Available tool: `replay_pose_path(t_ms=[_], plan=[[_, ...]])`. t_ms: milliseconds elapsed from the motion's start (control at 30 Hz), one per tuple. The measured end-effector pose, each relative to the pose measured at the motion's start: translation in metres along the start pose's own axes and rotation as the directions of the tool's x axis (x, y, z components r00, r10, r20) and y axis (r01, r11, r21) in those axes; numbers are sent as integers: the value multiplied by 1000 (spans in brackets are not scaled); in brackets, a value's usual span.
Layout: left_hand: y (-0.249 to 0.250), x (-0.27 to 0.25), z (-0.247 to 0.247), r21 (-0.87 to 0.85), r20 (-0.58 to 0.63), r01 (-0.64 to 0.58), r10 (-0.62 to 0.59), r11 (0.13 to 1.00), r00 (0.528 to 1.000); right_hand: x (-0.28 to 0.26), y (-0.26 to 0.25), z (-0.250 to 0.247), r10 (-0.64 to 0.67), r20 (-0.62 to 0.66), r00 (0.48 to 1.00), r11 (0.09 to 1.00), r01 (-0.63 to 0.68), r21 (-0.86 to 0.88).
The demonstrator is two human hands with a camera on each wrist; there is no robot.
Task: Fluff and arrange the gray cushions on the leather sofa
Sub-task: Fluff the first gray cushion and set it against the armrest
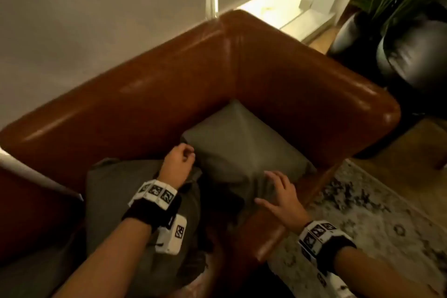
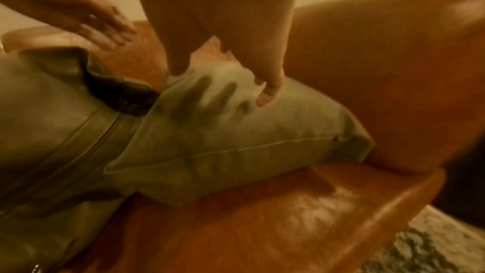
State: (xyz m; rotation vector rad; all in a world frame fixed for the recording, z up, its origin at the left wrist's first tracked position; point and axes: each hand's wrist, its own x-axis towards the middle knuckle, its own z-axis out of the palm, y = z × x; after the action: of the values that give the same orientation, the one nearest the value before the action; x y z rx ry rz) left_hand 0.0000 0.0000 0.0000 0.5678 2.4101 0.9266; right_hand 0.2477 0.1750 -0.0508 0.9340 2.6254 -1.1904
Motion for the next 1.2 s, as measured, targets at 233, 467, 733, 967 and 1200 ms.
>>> replay_pose_path(t_ms=[233,467,733,967,1200], plan=[[-24,109,16,26,32,296,-297,955,954,37,6,47,287,-107,952,910,-236,342],[-18,121,37,21,150,192,-193,981,970,56,29,46,265,-291,919,931,-166,324],[112,147,7,197,174,-198,165,960,971,82,46,-62,429,-252,867,736,-174,655],[105,168,45,-494,269,110,32,862,962,78,71,-96,632,68,772,256,-291,922],[74,141,85,-565,386,386,-180,729,905,46,71,-48,732,39,680,69,-131,989]])
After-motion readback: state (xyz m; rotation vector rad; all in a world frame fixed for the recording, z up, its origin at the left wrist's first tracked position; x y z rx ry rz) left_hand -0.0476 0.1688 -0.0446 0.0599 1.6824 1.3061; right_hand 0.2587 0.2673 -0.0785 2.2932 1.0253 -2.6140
